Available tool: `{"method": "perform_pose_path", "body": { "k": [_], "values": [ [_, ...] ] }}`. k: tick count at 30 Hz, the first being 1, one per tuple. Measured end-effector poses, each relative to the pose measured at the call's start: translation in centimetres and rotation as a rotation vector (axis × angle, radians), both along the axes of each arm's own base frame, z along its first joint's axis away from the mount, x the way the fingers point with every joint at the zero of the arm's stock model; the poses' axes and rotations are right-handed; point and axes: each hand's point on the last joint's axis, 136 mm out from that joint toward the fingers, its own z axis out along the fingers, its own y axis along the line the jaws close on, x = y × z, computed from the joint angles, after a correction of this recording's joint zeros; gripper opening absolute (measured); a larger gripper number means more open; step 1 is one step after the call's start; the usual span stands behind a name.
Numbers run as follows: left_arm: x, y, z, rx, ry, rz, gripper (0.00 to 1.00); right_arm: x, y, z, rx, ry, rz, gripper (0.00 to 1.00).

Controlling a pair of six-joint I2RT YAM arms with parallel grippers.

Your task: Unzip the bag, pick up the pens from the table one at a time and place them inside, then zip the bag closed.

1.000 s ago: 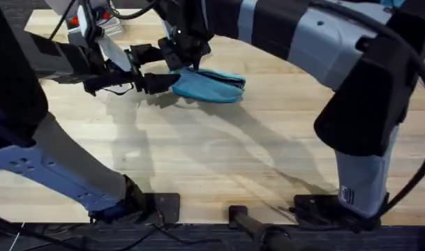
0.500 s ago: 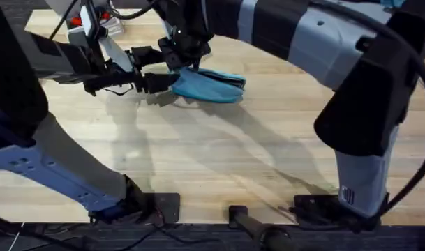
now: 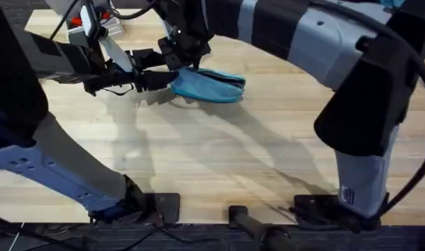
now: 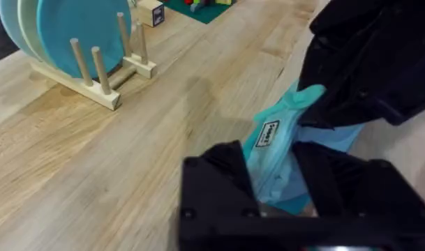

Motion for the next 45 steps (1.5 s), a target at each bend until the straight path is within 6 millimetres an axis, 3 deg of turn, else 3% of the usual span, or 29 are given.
{"method": "perform_pose_path", "body": {
  "k": [1, 3, 5, 26, 45],
  "values": [
    [0.0, 0.0, 0.0, -0.002, 0.001, -0.001, 0.412, 0.0, 0.0, 0.0, 0.0, 0.0, 0.0, 0.077],
    [-0.2, -0.2, 0.1, -0.014, 0.009, -0.005, 0.148, 0.1, 0.0, 0.1, 0.002, -0.005, -0.001, 0.081],
    [-0.2, -0.3, 0.1, -0.015, 0.005, -0.01, 0.053, 0.2, 0.0, 0.1, 0.0, -0.008, -0.004, 0.083],
    [-0.5, -0.4, 0.0, -0.026, 0.035, -0.008, 0.043, 0.0, -0.2, -0.1, -0.017, -0.005, 0.018, 0.031],
    [-1.0, -2.0, 0.3, -0.052, 0.045, -0.054, 0.043, -0.6, -3.6, -0.7, -0.067, 0.123, 0.081, 0.031]
  ]
}}
